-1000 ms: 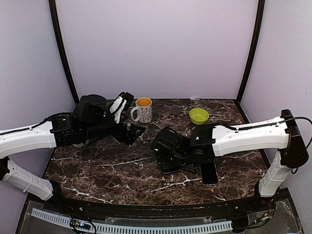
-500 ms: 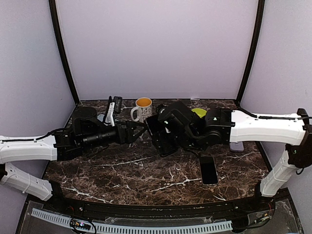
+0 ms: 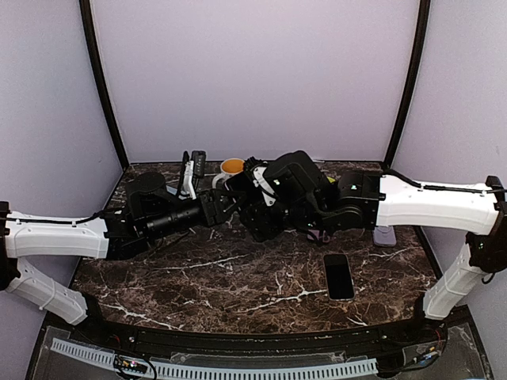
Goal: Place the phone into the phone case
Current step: Pass from the right arm to the left
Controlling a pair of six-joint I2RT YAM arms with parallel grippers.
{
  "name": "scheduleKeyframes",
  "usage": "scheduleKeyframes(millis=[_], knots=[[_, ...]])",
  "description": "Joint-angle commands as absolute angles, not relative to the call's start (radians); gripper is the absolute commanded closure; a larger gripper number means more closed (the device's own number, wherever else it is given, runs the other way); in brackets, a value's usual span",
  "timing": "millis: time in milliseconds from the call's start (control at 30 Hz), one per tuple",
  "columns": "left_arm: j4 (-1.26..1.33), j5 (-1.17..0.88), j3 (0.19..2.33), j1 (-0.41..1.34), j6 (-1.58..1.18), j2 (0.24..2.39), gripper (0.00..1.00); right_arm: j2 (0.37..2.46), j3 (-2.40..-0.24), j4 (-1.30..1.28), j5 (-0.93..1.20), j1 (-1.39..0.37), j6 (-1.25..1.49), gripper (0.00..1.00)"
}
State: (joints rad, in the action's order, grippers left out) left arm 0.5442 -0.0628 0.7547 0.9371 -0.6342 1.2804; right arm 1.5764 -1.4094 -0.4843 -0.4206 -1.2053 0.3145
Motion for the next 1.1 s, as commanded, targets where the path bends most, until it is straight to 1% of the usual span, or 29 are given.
scheduleKeyframes(millis=[0,33,233,300,333,367,467,500,567,600,733,800,900,1000,1067], knots=[[0.657,-0.076,0.786,0.942,-0.589,1.293,0.56,1.551,-1.419,-0.374,-0.407,-1.189,0.238,0.68],[0.664,-0.078,0.786,0.942,-0.587,1.297,0.60,1.551,-1.418,-0.370,-0.408,-1.188,0.230,0.68],[0.706,-0.130,0.800,0.942,-0.559,1.318,0.74,1.518,-1.371,-0.290,-0.385,-1.186,0.178,0.68],[0.721,-0.158,0.806,0.942,-0.552,1.327,0.80,1.503,-1.354,-0.267,-0.376,-1.186,0.167,0.68],[0.724,-0.166,0.810,0.942,-0.549,1.329,0.84,1.495,-1.345,-0.257,-0.371,-1.186,0.163,0.68],[0.728,-0.173,0.811,0.942,-0.548,1.333,0.86,1.488,-1.337,-0.248,-0.367,-1.186,0.157,0.68],[0.735,-0.176,0.811,0.942,-0.546,1.336,0.97,1.466,-1.316,-0.233,-0.361,-1.186,0.133,0.67],[0.739,-0.180,0.813,0.942,-0.544,1.338,0.99,1.458,-1.310,-0.227,-0.358,-1.185,0.125,0.65],[0.743,-0.193,0.818,0.942,-0.530,1.339,1.00,1.448,-1.300,-0.216,-0.349,-1.185,0.110,0.59],[0.743,-0.207,0.821,0.942,-0.516,1.340,1.00,1.445,-1.297,-0.213,-0.340,-1.185,0.103,0.53],[0.726,-0.246,0.846,0.942,-0.471,1.333,1.00,1.426,-1.295,-0.238,-0.314,-1.179,0.062,0.23],[0.725,-0.274,0.853,0.942,-0.442,1.321,1.00,1.405,-1.290,-0.266,-0.286,-1.167,0.048,0.13],[0.721,-0.320,0.862,0.943,-0.389,1.300,1.00,1.340,-1.250,-0.291,-0.174,-1.134,0.021,0.02],[0.701,-0.392,0.881,0.942,-0.333,1.272,1.00,1.244,-1.208,-0.328,0.075,-1.105,-0.058,0.02],[0.684,-0.428,0.897,0.942,-0.303,1.257,1.00,1.199,-1.185,-0.346,0.177,-1.091,-0.106,0.01]])
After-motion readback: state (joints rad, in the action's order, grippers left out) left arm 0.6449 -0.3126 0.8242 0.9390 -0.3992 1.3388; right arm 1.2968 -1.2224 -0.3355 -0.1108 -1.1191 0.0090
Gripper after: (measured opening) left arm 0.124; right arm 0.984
